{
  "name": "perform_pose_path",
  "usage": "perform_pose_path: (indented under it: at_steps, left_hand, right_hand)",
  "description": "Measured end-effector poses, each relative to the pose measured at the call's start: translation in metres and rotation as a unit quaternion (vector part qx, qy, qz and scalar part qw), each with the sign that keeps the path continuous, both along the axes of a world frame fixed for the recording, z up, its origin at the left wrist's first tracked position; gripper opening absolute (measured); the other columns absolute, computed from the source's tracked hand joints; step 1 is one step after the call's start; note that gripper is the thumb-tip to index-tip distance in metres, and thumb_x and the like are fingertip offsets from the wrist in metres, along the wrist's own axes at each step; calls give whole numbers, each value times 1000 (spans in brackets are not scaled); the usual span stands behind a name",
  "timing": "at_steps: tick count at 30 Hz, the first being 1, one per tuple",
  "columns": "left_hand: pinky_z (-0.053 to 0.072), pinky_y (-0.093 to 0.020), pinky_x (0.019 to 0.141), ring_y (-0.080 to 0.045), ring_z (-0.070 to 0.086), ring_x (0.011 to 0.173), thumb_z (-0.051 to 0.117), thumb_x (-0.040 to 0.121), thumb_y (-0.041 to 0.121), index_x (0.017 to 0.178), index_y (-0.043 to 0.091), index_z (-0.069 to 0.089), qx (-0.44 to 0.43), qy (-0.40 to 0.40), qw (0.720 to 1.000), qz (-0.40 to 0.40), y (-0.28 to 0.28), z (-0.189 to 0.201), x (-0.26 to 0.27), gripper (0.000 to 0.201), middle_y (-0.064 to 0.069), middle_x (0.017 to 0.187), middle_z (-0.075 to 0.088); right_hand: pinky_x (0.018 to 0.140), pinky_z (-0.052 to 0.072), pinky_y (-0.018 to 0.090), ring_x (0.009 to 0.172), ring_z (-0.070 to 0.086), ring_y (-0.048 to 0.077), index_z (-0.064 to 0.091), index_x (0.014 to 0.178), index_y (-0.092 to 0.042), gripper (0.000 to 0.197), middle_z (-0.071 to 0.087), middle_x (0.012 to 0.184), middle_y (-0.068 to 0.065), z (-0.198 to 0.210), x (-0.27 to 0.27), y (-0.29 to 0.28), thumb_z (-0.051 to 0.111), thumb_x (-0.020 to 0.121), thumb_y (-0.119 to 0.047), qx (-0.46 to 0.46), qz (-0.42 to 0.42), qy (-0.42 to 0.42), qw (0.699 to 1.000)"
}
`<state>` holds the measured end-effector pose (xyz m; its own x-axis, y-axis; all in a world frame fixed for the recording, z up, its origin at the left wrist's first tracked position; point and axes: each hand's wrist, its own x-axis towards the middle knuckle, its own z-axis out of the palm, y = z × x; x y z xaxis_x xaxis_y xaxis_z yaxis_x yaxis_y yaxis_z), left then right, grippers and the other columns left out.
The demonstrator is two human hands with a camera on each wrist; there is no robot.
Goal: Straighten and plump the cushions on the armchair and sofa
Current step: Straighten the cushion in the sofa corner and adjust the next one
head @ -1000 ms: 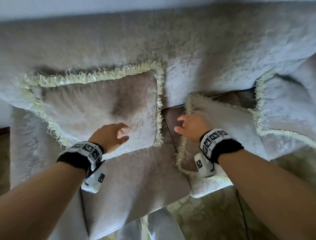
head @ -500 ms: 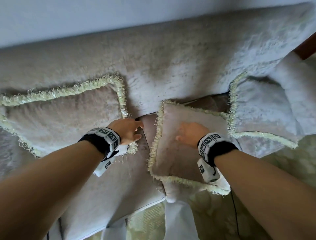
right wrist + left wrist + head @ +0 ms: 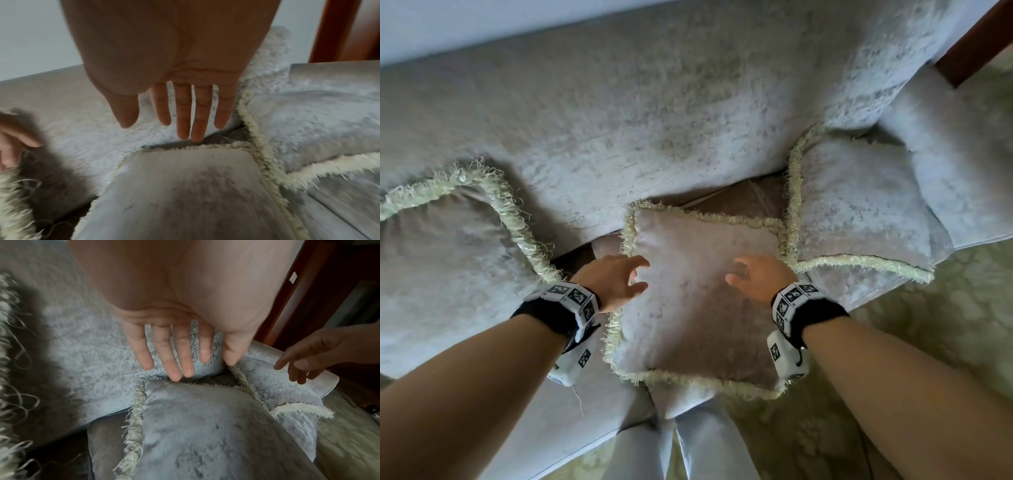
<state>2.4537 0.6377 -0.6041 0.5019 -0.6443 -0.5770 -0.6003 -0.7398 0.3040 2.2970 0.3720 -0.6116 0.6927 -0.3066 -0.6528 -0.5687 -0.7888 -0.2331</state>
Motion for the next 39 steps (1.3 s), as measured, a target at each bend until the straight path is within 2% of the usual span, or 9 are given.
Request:
perform_pose_path:
  at_steps: [6,13,17,22,25,29,33,35,39]
  left_hand:
    - [52,-42,95,-19,62,113,51,94,58,142,41,45,-26,13,998,48,-33,-54,5,51,5,127,63]
    - [41,-49,110,-29,43,138,55,89,65,142,49,45,-53,22,983,175,-47,-148,11,56,-5,156,33]
    - [29,-54,119,-34,30,147,62,86,65,143,53,42,-99,64,938,326,-46,-208,11,61,-12,159,26]
    - [30,-52,119,-37,32,144,71,74,68,144,59,34,-146,80,877,450,-60,-245,8,80,-13,158,22]
    - [42,-52,109,-29,48,132,73,64,77,145,64,28,-182,92,858,472,-65,-255,13,94,-4,152,39]
    - [38,-32,102,-8,48,121,77,77,55,152,53,26,-209,112,845,480,-66,-248,9,91,22,136,42]
    - [44,-33,97,-11,53,114,81,79,42,153,50,28,-232,89,841,481,-61,-218,-1,91,19,130,47]
    - [46,-37,98,-13,54,115,80,71,50,150,55,29,-239,56,837,490,-51,-203,-3,94,19,131,49]
    - [44,-38,105,-9,52,122,75,62,57,142,67,30,-298,3,791,535,-29,-176,8,93,16,131,47]
  right_hand:
    - [108,42,42,133,50,27,45,148,-26,65,54,147,5,-46,-20,-31,49,95,-63,17,-102,-51,993]
    - [108,36,51,141,31,34,31,154,-40,70,33,154,10,-135,-37,-53,49,92,-67,16,-234,-90,968]
    - [113,30,66,147,17,42,22,150,-59,79,12,164,3,-197,-51,-59,50,80,-80,35,-359,-109,926]
    - [119,26,57,154,14,30,9,158,-49,83,14,166,12,-234,-53,-60,55,90,-62,103,-394,-155,900]
    - [117,30,57,152,21,30,8,157,-51,87,21,166,10,-247,-54,-62,52,85,-73,105,-389,-177,898]
    - [112,39,51,143,39,29,12,152,-60,85,32,162,4,-250,-51,-59,53,79,-78,126,-402,-205,883]
    - [110,42,53,138,45,29,15,147,-67,85,38,156,6,-229,-43,-48,56,74,-80,126,-393,-229,881]
    - [108,44,54,135,47,29,18,146,-68,85,39,154,7,-212,-33,-44,58,72,-77,127,-380,-244,883]
    - [102,41,39,125,41,14,22,152,-54,91,39,146,3,-170,9,-41,59,71,-70,131,-324,-319,881]
